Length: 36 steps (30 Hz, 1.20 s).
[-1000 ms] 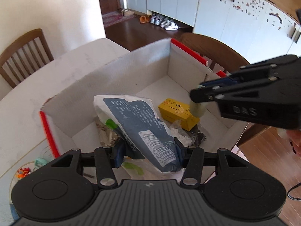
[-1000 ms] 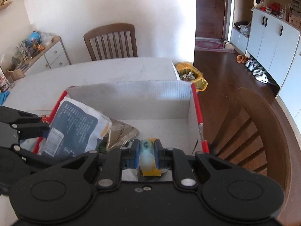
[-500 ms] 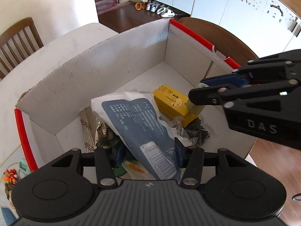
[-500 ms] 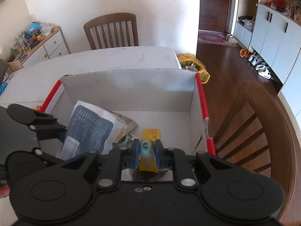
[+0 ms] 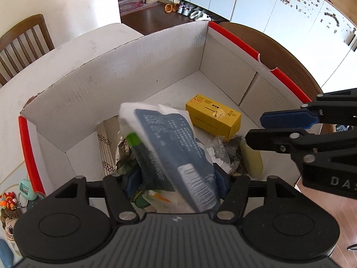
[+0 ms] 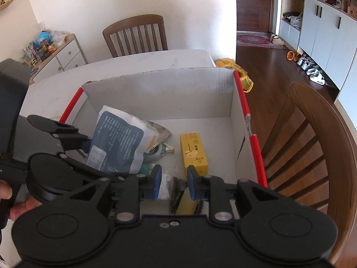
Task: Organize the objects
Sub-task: 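Release the cream snack from right tool while left tool releases the white bag, then withdraw both tools from the shoebox back over the mat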
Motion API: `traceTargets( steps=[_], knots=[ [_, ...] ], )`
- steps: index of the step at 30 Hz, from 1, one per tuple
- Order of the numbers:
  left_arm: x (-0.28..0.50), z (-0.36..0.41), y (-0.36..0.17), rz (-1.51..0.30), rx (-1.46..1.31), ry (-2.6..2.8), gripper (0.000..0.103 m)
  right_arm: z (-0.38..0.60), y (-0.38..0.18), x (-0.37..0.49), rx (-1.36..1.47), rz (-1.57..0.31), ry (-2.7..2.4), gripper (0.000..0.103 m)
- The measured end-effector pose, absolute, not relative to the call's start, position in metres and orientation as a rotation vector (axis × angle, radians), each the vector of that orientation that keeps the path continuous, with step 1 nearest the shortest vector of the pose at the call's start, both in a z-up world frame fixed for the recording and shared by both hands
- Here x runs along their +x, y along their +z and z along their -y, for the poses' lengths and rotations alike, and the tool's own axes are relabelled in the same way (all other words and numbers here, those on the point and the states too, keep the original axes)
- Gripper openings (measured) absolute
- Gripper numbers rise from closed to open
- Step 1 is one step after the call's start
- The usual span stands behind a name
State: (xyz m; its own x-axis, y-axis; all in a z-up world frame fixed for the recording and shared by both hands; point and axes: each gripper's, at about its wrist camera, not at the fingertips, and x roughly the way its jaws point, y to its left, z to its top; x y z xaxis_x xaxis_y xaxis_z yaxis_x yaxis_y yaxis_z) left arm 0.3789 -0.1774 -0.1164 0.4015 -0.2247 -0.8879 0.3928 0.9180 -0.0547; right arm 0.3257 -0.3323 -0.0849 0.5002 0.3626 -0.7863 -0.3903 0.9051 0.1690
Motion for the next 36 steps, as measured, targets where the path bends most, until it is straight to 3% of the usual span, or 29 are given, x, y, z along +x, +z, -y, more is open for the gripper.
traceTargets(
  steps=[7, 25, 36],
  knots=[
    [0.371, 0.168, -0.108, -1.071, 0.126, -0.411, 0.076, 0.336, -0.075, 0.319, 0.002, -0.924, 0.449, 0.036],
    [0.326, 0.118, -0.045, -0.889, 0.051, -0.413, 0.077, 0.319, -0.032, 0.284, 0.043, -0.821, 0.463, 0.052],
    [0.296, 0.073, -0.006, -0.795, 0.019, -0.387, 0.081, 0.289, -0.010, 0.259, 0.079, -0.753, 0.469, 0.068]
  ],
)
